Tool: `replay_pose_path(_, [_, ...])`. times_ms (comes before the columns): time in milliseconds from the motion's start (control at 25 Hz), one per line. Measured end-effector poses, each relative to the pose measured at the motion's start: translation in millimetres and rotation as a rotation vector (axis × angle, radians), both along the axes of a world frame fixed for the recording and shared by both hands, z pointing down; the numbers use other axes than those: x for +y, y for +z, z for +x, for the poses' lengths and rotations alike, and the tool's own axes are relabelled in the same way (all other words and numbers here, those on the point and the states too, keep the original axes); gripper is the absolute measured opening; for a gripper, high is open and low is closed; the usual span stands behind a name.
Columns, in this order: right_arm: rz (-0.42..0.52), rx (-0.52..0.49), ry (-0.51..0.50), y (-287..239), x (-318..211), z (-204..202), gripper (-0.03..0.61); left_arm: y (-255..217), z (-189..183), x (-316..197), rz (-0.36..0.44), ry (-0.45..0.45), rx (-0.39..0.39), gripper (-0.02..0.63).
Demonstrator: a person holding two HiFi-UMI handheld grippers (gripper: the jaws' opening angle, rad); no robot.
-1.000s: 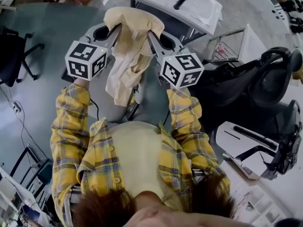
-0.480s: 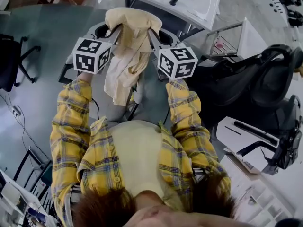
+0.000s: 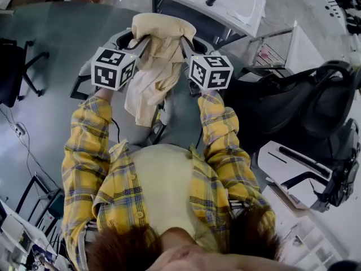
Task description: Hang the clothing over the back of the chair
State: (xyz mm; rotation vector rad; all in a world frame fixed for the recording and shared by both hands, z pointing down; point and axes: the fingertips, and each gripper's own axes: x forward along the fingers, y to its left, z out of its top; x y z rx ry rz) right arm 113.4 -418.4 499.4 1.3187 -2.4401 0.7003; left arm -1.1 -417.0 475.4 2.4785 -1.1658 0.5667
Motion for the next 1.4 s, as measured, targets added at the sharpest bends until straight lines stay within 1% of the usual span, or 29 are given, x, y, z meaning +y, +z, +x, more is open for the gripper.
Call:
replay_pose_path(240, [-0.039, 0.013, 0.000, 19, 0, 0, 0.032, 14, -3, -1, -0.032, -0.023, -0.010, 0.157])
replay_pose_path(400, [-0.063, 0.019, -0.005, 31, 2, 2, 0.032, 19, -6, -3, -0.034, -0.050, -0.024, 0.218])
replay_pose_path(840, [-0.085, 0.021, 0.008, 39, 3, 3, 0.032, 18, -12, 2, -0.014, -0.073, -0.030, 0.298])
replay_pose_path(1200, [-0.108, 0.010, 0.059, 43, 5, 8, 0.032, 11, -18, 9, -0.010, -0.072, -0.004, 0.307])
replay_pose_path(1400, [-0.121, 0.010, 0.077, 45, 5, 8, 0.032, 3, -28, 11, 0.020, -0.122, 0.010, 0.305])
